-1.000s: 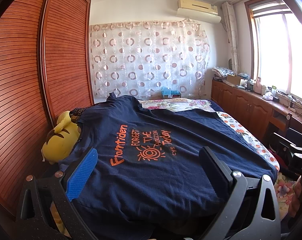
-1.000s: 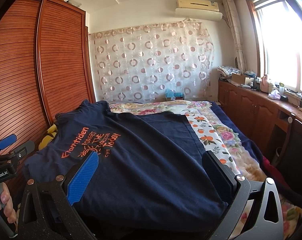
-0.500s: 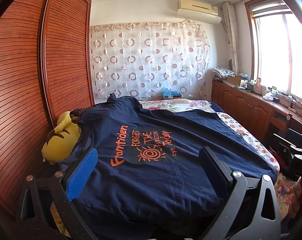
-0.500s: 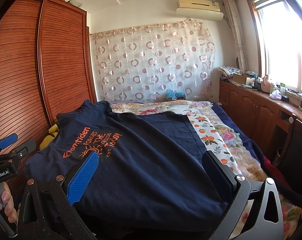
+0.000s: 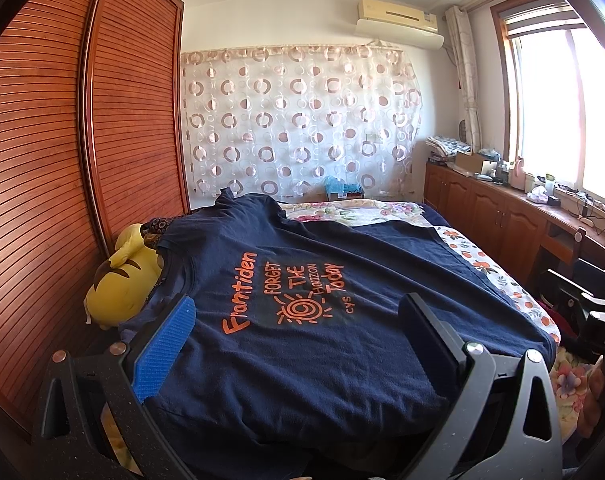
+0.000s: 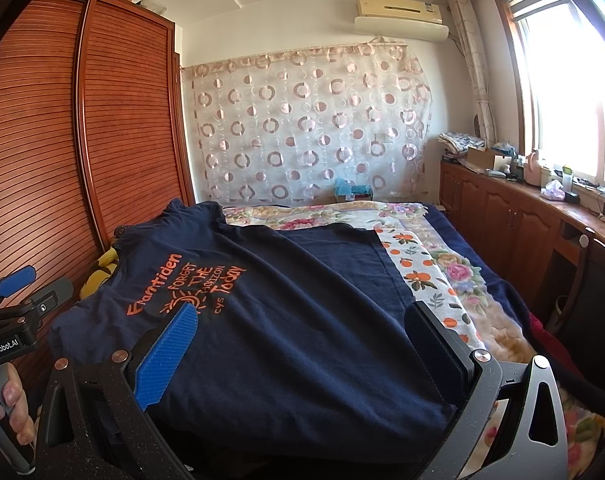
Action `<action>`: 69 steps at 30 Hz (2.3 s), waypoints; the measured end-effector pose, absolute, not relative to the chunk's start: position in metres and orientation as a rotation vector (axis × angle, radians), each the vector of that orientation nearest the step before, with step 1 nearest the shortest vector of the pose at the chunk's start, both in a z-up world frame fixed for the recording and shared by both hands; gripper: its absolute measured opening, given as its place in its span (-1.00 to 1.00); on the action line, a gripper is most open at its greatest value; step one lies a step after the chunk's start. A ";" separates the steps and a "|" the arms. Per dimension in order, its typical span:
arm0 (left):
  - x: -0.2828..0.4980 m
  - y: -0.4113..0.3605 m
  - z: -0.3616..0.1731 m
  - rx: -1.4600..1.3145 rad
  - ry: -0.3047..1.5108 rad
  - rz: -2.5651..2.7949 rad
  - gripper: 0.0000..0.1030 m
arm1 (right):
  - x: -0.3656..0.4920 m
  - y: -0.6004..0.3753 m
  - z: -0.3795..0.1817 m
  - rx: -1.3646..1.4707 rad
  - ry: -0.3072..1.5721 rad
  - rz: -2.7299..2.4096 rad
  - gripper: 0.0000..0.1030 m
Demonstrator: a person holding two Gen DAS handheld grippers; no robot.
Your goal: Fold small clothes
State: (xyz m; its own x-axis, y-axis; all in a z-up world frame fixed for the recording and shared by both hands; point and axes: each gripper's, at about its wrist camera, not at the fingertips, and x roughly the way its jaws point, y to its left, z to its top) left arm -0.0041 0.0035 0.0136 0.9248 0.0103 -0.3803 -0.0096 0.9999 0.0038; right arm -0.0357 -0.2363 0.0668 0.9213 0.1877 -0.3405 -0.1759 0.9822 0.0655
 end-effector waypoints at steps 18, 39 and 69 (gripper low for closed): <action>-0.003 0.008 0.014 0.002 0.386 0.012 0.98 | -0.032 -0.233 0.067 0.031 0.349 0.197 1.00; -0.008 0.091 -0.061 0.020 0.523 0.071 0.98 | 0.002 -0.236 0.045 0.045 0.455 0.353 1.00; -0.020 0.141 -0.207 -0.418 1.009 0.036 0.35 | 0.013 -0.221 0.038 -0.010 0.492 0.425 1.00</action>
State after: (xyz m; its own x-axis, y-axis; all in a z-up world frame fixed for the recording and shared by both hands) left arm -0.0200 0.1412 -0.2066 0.5388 -0.1620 -0.8267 -0.2198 0.9203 -0.3235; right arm 0.0134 -0.2211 0.0385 0.7958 0.3932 -0.4605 -0.3982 0.9128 0.0914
